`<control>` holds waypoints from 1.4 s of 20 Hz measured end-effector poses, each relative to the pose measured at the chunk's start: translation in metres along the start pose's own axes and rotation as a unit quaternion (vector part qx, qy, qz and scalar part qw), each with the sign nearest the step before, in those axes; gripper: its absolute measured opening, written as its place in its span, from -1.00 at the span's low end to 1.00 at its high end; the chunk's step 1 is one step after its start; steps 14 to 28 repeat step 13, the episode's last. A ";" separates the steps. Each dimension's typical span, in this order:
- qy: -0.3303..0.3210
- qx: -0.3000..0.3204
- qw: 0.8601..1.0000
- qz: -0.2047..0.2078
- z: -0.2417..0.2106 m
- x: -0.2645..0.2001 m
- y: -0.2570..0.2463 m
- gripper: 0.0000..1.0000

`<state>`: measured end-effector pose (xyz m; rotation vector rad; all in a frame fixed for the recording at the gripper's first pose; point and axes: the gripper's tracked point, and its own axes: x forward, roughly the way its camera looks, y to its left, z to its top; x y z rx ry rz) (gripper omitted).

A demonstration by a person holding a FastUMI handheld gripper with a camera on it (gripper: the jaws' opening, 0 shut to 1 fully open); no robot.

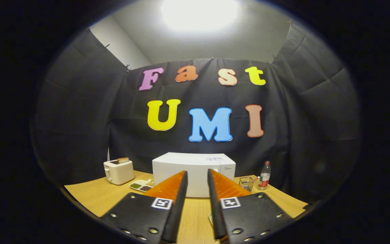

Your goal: Open the microwave, put the food inside, and close the microwave door.

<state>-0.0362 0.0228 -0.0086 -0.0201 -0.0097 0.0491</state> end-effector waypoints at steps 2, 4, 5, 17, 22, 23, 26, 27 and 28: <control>0.006 -0.003 1.000 0.000 -0.004 -0.001 0.005 0.61; 0.010 -0.012 1.000 0.004 -0.004 -0.003 0.009 0.95; 0.003 -0.010 1.000 0.002 0.000 -0.003 0.009 0.95; -0.024 0.014 1.000 -0.011 0.011 -0.006 -0.002 0.95; -0.024 0.014 1.000 -0.011 0.011 -0.006 -0.002 0.95; -0.024 0.014 1.000 -0.011 0.011 -0.006 -0.002 0.95; -0.024 0.014 1.000 -0.011 0.011 -0.006 -0.002 0.95; -0.024 0.014 1.000 -0.011 0.011 -0.006 -0.002 0.95; -0.024 0.014 1.000 -0.011 0.011 -0.006 -0.002 0.95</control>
